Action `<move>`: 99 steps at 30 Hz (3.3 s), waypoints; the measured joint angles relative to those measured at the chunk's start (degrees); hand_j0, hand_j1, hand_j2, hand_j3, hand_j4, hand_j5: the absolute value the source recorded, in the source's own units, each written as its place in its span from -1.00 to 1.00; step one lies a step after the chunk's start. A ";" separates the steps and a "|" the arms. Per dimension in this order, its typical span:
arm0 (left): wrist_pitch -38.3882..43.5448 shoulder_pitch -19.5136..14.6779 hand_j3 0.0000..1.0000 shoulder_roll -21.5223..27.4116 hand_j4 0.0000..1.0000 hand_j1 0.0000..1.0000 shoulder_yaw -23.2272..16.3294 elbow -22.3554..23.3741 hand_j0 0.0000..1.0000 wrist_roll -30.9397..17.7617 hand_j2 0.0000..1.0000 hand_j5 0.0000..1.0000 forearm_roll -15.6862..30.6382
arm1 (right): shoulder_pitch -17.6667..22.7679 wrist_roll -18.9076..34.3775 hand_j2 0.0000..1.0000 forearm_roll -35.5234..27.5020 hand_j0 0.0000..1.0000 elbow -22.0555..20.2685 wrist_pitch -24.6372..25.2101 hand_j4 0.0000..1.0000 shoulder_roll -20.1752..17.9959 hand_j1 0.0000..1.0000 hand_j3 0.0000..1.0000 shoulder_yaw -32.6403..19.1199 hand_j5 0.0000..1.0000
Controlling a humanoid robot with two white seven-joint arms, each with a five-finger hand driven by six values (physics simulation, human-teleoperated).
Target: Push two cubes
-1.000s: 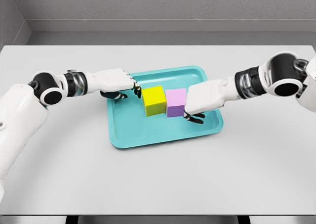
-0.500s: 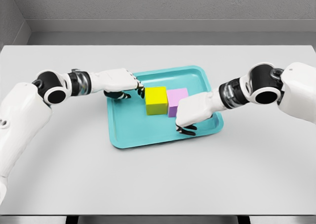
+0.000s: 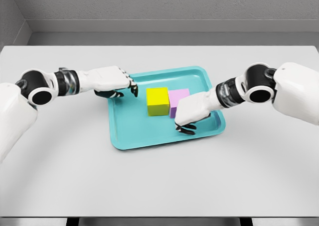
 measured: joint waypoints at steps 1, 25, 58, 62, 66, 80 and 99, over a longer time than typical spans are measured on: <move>-0.01 0.44 0.17 0.52 0.17 0.17 0.01 -0.69 0.17 0.00 0.17 0.17 0.30 | 0.00 0.29 -0.73 -0.84 -0.73 0.18 0.38 -0.73 0.16 -0.73 -0.73 0.02 -0.73; 0.00 1.67 0.17 4.41 0.17 0.17 0.10 -4.06 0.17 0.00 0.17 0.17 2.62 | 0.00 -0.08 -0.74 -1.70 -0.74 1.62 0.48 -0.74 0.79 -0.74 -0.74 0.11 -0.74; 0.00 2.90 0.16 2.41 0.16 0.16 -0.66 -3.81 0.16 0.00 0.16 0.16 1.77 | -1.40 -0.23 -0.73 0.83 -0.73 -7.26 -0.34 -0.73 -3.96 -0.73 -0.73 0.16 -0.73; 0.00 2.90 0.16 1.39 0.16 0.16 -0.75 -3.61 0.16 0.00 0.16 0.16 1.35 | -1.32 -0.23 -0.73 0.82 -0.73 -7.29 -0.35 -0.73 -8.14 -0.73 -0.73 -0.42 -0.73; 0.00 2.90 0.17 1.05 0.17 0.17 -1.86 -3.60 0.17 0.00 0.17 0.17 1.62 | -1.32 -0.23 -0.73 0.86 -0.73 -1.28 -0.35 -0.73 -9.54 -0.73 -0.73 -0.86 -0.73; 0.03 2.81 0.17 -1.30 0.17 0.17 -3.42 -3.71 0.17 0.00 0.17 0.17 1.90 | -2.99 -0.23 -0.70 0.77 -0.70 15.10 -0.35 -0.70 -5.61 -0.70 -0.70 -1.78 -0.70; -0.01 13.62 1.00 18.82 1.00 1.00 11.01 -12.96 1.00 0.00 1.00 1.00 17.15 | -2.11 -0.23 1.00 0.71 1.00 29.07 -0.37 1.00 -6.05 1.00 1.00 -13.62 1.00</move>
